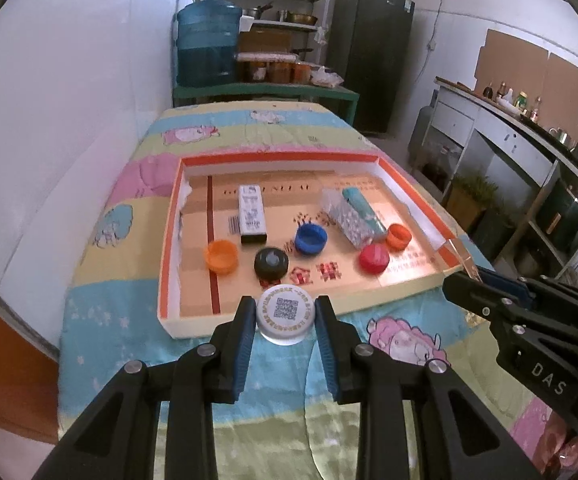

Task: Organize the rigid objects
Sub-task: 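Carry the gold lipstick and white lid over the tray with both grippers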

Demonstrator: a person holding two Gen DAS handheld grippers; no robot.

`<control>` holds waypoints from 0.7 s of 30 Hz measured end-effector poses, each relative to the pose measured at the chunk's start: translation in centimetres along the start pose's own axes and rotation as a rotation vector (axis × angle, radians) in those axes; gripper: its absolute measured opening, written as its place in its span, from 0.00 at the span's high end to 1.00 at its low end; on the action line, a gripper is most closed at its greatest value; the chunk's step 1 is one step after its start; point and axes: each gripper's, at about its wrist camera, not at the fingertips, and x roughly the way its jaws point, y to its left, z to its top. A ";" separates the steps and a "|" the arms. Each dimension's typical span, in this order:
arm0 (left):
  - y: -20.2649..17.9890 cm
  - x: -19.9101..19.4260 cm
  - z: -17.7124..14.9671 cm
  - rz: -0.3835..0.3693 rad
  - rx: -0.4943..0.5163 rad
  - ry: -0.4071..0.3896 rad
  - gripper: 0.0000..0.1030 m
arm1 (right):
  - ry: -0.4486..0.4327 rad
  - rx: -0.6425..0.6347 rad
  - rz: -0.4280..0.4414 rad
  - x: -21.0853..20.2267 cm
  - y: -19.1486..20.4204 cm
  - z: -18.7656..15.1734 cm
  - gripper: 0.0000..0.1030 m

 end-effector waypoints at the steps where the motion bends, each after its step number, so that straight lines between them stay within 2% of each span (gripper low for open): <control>1: 0.0 0.0 0.2 -0.001 0.000 -0.003 0.70 | -0.002 -0.003 -0.001 0.0 0.0 0.2 0.82; 11: 0.9 -0.2 2.8 -0.010 -0.004 -0.023 0.70 | -0.008 -0.033 0.006 0.2 -0.5 2.6 0.82; 21: 2.5 1.3 5.0 -0.004 -0.022 -0.001 0.70 | -0.006 -0.061 0.012 1.1 -1.8 4.9 0.82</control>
